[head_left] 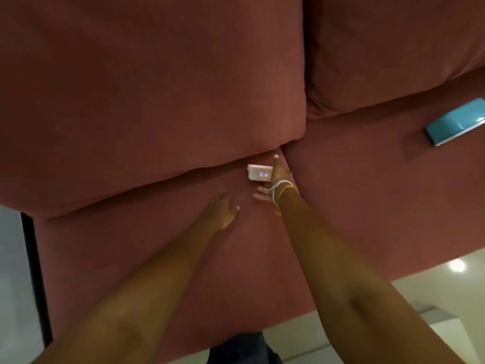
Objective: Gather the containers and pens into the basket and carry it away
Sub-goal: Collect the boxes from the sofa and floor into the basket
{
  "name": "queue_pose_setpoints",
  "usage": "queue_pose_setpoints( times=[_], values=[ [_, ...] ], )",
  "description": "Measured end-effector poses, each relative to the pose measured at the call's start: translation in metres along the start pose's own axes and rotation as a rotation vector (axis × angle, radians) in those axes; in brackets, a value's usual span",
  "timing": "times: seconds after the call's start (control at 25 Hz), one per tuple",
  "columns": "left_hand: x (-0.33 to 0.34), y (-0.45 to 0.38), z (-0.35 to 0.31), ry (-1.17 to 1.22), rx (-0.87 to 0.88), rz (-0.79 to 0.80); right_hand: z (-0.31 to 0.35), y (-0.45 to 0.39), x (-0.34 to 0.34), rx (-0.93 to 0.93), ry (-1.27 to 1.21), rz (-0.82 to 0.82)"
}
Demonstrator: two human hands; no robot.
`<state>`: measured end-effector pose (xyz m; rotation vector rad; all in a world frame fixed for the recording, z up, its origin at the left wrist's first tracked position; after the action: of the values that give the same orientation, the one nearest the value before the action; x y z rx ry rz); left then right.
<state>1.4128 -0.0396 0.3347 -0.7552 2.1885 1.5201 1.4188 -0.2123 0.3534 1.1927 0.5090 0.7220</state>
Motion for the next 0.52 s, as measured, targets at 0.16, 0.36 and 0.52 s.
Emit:
queue_pose_setpoints(
  times=[0.16,0.36,0.52],
  values=[
    [0.003,0.005,0.005,-0.047,-0.017,0.050,-0.015,-0.007,-0.008,0.000,-0.016,0.060],
    [0.010,0.036,-0.014,0.081,-0.055,0.076,-0.083,0.028,-0.060,0.058,-0.065,0.055],
    [0.046,0.083,-0.019,-0.112,0.015,0.198,-0.162,0.065,-0.119,0.036,-0.038,-0.079]
  ],
)
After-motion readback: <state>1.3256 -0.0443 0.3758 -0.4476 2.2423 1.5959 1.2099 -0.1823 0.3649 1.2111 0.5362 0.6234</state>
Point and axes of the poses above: each hand's wrist, its own y-axis away from the middle knuckle, its own x-axis out of the palm, z = x × y, the point moved 1 cm from there along -y, towards the middle knuckle, and after that the axes turned 3 degrees about y, right-handed, at the moved point
